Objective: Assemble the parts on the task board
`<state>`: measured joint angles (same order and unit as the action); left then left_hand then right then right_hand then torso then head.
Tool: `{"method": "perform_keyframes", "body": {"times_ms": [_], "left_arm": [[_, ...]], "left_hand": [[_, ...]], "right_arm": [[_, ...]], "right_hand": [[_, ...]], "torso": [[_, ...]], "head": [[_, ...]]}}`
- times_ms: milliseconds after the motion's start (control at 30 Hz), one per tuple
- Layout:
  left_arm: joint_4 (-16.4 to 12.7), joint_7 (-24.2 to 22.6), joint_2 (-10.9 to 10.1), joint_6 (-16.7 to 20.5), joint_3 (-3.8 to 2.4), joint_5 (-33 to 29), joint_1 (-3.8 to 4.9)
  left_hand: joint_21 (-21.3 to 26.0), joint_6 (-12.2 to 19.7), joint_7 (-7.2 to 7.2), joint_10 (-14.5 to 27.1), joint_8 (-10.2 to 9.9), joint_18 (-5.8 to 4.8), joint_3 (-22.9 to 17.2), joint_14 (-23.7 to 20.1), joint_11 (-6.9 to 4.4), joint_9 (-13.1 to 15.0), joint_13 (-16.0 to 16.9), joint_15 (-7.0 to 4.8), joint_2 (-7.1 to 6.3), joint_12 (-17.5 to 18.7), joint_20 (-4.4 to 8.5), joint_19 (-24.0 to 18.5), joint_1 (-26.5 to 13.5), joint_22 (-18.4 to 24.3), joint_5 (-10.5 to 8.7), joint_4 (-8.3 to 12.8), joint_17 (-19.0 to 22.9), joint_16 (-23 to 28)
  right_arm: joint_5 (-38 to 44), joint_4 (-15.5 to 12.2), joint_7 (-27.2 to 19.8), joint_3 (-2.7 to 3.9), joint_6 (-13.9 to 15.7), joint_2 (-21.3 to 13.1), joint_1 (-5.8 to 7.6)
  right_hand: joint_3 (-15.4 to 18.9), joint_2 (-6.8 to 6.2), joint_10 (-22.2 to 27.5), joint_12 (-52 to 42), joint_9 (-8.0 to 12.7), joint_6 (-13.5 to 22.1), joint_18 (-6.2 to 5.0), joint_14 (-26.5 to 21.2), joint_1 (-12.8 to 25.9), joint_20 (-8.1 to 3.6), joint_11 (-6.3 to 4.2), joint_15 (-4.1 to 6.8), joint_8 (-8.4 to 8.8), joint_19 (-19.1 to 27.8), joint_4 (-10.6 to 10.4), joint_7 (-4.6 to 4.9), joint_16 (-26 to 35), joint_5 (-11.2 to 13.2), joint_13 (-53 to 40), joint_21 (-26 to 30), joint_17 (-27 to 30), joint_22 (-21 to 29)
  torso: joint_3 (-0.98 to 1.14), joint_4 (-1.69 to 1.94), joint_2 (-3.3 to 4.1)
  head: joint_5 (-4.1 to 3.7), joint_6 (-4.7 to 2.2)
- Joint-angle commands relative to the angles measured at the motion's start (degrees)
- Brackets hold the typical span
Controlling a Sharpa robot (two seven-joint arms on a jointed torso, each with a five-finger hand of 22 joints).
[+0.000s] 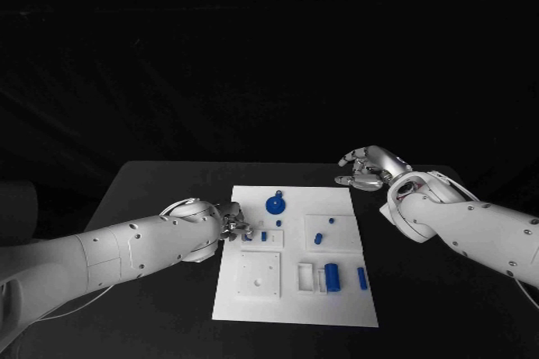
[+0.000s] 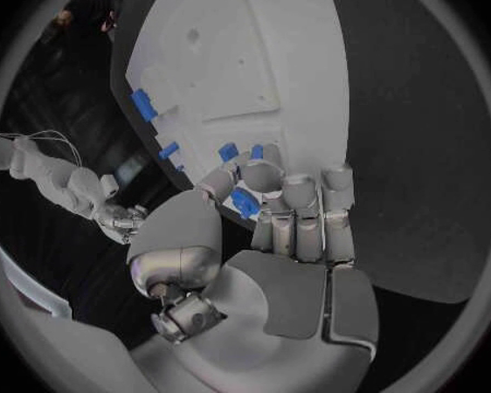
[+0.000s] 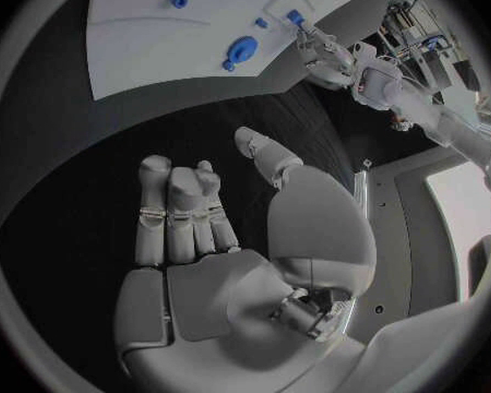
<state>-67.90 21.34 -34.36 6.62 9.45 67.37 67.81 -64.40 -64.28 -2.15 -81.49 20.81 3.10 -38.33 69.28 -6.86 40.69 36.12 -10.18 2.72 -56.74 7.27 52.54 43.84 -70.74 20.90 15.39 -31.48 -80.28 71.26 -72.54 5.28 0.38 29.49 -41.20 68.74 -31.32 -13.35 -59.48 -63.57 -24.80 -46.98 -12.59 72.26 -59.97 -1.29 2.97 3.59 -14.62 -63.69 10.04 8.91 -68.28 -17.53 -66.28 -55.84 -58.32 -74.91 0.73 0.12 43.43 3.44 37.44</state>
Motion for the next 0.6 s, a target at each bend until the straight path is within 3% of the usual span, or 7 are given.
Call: {"method": "perform_keyframes", "body": {"times_ms": [33, 233, 367, 400, 433, 600], "left_arm": [[-0.2, 0.4, 0.4, -1.9, 0.17, 0.3, -0.25], [-0.2, 0.5, 0.7, -2.2, 0.16, 0.3, -0.24], [0.0, 0.5, 0.9, -2.4, 0.16, 0.3, -0.24], [0.0, 0.5, 0.9, -2.4, 0.15, 0.4, -0.24], [0.0, 0.5, 0.9, -2.4, 0.15, 0.4, -0.24], [0.0, 0.5, 1.0, -2.3, 0.15, 0.9, -0.23]], "left_hand": [[-0.3, -7.3, 3.24, 0.6, 0.3, 0.12, -0.1, 0.8, -0.58, -0.1, 0.1, -0.81, 0.83, -0.4, 8.07, 0.4, 0.0, -0.1, -0.04, 0.1, -0.1, -0.3], [-0.3, -7.3, 3.29, 0.6, 0.5, 0.19, 0.0, 0.9, -0.62, -0.1, 0.1, -0.89, 0.52, -0.8, 8.10, 0.5, -0.6, -0.2, -1.88, 0.0, 0.0, -0.4], [-0.2, -7.3, 3.35, 0.7, 0.7, 0.28, 0.0, 0.9, -0.67, -0.1, 0.1, -0.98, 0.01, -1.0, 8.14, 0.7, -0.8, -0.3, -4.93, -0.6, 0.0, -0.5], [-0.2, -7.3, 3.39, 0.7, 0.9, 0.33, 0.1, 0.9, -0.66, -0.1, 0.1, -1.01, -0.53, -1.2, 8.16, 0.7, -0.9, -0.3, -8.56, -1.2, 0.0, -0.6], [-0.1, -7.3, 3.39, 0.8, 0.9, 0.37, 0.1, 0.9, -0.71, -0.1, 0.1, -1.04, -0.96, -1.3, 8.17, 0.7, -0.8, -0.3, -10.31, -1.6, 0.0, -0.6], [-0.1, -7.3, 3.40, 0.8, 1.0, 0.41, -0.1, 0.9, -0.73, -0.2, 0.0, -1.07, -1.11, -1.3, 8.19, 0.7, -0.6, -0.4, -10.57, -1.8, 0.1, -0.6]], "right_arm": [[0.5, -0.1, -0.4, 0.02, -0.6, 0.0, -0.02], [0.5, -0.1, -0.4, 0.02, -0.6, 0.0, -0.02], [0.5, -0.1, -0.4, 0.02, -0.7, 0.0, -0.02], [0.5, -0.1, -0.4, 0.02, -0.7, 0.0, -0.02], [0.5, -0.1, -0.4, 0.02, -0.7, 0.0, -0.02], [0.5, -0.1, -0.4, 0.02, -0.6, 0.0, -0.02]], "right_hand": [[0.2, 0.13, 0.3, -0.3, 0.1, -0.1, -2.41, 0.3, 0.0, -0.18, -0.13, -0.07, -0.38, -0.3, -0.1, 0.48, 0.4, -0.3, 0.1, 0.3, -0.1, -1.0], [0.2, 0.12, 0.3, -0.3, 0.1, -0.1, -2.41, 0.3, 0.0, -0.18, -0.13, -0.07, -0.38, -0.3, -0.1, 0.48, 0.4, -0.3, 0.1, 0.3, -0.1, -1.0], [0.2, 0.11, 0.3, -0.3, 0.1, -0.1, -2.41, 0.3, 0.0, -0.18, -0.13, -0.07, -0.38, -0.3, -0.1, 0.48, 0.4, -0.4, 0.1, 0.3, -0.1, -1.0], [0.3, 0.11, 0.3, -0.3, 0.1, -0.1, -2.41, 0.3, 0.0, -0.18, -0.13, -0.07, -0.38, -0.3, -0.1, 0.48, 0.4, -0.4, 0.1, 0.3, -0.1, -1.0], [0.3, 0.11, 0.3, -0.3, 0.1, -0.1, -2.41, 0.3, 0.0, -0.18, -0.13, -0.07, -0.38, -0.3, -0.1, 0.48, 0.4, -0.4, 0.1, 0.3, -0.1, -1.0], [0.3, 0.10, 0.3, -0.3, 0.1, -0.1, -2.41, 0.3, 0.0, -0.17, -0.13, -0.07, -0.38, -0.3, -0.1, 0.48, 0.4, -0.4, 0.1, 0.3, -0.1, -1.0]], "torso": [[-0.01, 0.01, 0.03], [0.00, 0.00, 0.01], [0.01, -0.01, 0.01], [0.01, 0.00, 0.02], [0.01, -0.02, 0.02], [0.00, -0.01, -0.01]], "head": [[-0.08, -0.08], [-0.13, -0.04], [-0.13, -0.03], [-0.14, -0.05], [-0.16, -0.04], [-0.22, 0.03]]}}
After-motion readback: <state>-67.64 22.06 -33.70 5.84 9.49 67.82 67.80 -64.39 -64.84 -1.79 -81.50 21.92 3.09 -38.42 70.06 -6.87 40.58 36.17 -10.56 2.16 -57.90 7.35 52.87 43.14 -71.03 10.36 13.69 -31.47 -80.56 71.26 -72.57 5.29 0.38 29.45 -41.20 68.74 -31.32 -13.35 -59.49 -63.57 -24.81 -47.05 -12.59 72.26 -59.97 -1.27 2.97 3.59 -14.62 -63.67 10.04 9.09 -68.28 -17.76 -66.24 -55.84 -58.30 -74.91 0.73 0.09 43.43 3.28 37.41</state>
